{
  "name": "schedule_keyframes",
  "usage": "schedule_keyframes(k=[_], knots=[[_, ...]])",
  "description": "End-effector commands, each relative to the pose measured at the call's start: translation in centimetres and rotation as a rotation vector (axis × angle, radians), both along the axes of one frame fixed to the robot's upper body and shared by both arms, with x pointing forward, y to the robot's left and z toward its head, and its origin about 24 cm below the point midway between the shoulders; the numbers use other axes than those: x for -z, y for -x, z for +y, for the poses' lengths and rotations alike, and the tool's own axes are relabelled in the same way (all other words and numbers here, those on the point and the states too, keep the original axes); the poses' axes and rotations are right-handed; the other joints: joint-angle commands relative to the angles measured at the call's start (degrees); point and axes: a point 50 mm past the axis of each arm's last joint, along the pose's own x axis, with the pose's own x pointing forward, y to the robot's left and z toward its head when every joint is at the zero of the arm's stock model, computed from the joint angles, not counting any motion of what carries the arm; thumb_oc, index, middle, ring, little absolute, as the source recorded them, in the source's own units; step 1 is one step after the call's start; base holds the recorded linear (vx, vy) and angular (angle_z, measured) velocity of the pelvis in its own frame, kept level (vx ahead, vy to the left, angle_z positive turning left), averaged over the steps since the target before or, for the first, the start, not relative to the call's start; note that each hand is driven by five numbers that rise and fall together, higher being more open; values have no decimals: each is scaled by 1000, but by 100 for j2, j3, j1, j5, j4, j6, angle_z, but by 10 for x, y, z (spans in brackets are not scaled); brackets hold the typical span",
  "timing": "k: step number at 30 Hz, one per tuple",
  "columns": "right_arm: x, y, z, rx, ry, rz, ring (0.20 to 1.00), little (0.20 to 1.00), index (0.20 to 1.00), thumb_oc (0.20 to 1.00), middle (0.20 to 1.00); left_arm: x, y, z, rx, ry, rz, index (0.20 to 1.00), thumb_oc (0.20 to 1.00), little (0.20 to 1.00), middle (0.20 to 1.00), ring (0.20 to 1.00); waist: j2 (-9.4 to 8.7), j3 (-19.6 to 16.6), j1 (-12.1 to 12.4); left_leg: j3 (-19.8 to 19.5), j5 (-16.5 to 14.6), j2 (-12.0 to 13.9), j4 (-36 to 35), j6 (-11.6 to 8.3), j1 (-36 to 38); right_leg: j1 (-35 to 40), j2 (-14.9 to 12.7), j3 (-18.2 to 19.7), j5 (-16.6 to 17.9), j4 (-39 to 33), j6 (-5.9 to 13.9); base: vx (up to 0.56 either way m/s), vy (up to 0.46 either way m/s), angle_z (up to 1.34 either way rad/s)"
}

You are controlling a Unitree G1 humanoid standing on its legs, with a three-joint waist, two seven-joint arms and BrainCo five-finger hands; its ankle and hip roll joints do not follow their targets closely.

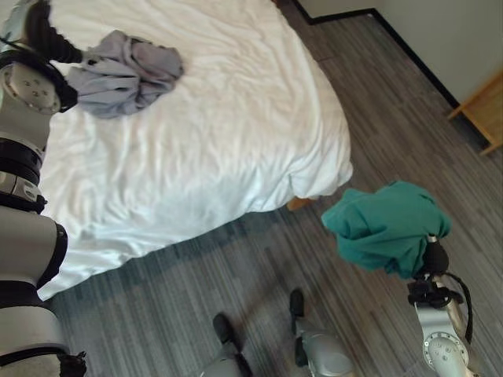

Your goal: Pick up bed clothes into laundry basket.

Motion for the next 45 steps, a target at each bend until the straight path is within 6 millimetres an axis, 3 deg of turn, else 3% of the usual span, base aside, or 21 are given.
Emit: schedule_keyframes(k=[1,7,9,10,15,22,24,33,34,35,45], knots=[[-38,-11,-14,31,31,-196,200,200,200,200,200,-39,29,25,-112,26,-146,1000,1000,1000,1000,1000,88,87,120,-168,38,372,23,-234,253,298,-520,125,507,206,852,47,126,-22],[-32,-7,-26,70,66,-155,200,200,200,200,200,-49,39,34,-179,27,-171,1000,1000,1000,1000,1000,-14,205,-46,-165,-157,325,23,-233,45,128,-539,213,844,170,880,46,113,-18],[-30,-7,-32,81,80,-136,200,200,200,200,200,-57,48,40,-205,30,-192,1000,1000,1000,1000,1000,-80,226,-113,-140,-155,333,23,-236,-120,0,-523,211,1017,116,880,-19,68,0],[-25,-4,-43,110,105,-96,200,200,200,200,200,-71,56,41,-214,29,-239,1000,1000,1000,1000,1000,-135,301,-174,-123,-125,335,27,-244,-368,-183,-494,230,1232,85,880,-25,36,-13],[3,10,-66,205,107,52,200,200,200,200,200,-94,73,43,-227,43,-315,1000,1000,1000,1000,1000,-170,389,-294,-207,-106,272,32,-214,-925,-628,-497,174,1482,67,880,10,110,1],[14,20,-81,256,114,111,200,200,200,200,200,-106,82,43,-214,43,-350,1000,1000,1000,1000,1000,-214,462,-368,-230,-78,226,61,-193,-1412,-1017,-478,253,1663,67,880,7,72,-1],[14,22,-92,277,148,124,200,200,200,200,200,-121,79,27,-153,2,-382,1000,1000,1000,1000,1000,-153,615,-405,-326,-45,149,82,-159,-1800,-1270,-532,116,1689,67,880,4,74,19],[-3,12,-93,247,220,56,200,200,200,200,200,-159,80,-16,33,-36,-532,1000,1000,1000,1000,1000,-41,825,-426,-542,8,118,83,-155,-2384,-1797,-582,-15,1596,67,880,14,18,8],[-3,11,-94,252,225,54,200,200,200,200,200,-161,79,-21,64,-31,-545,573,573,573,573,573,-24,842,-421,-562,13,120,82,-154,-2412,-1813,-593,-19,1575,67,880,15,6,3],[-3,9,-92,247,228,51,200,200,200,200,200,-159,77,-23,82,-23,-544,200,200,200,200,200,-16,869,-419,-570,28,133,80,-158,-2437,-1839,-590,-24,1549,67,880,15,6,7],[-9,6,-86,187,248,26,200,200,200,200,200,-149,54,-47,148,-110,-443,200,200,200,200,200,47,855,-392,-597,34,122,84,-146,-2414,-1846,-587,-32,1416,67,880,2,2,1]])
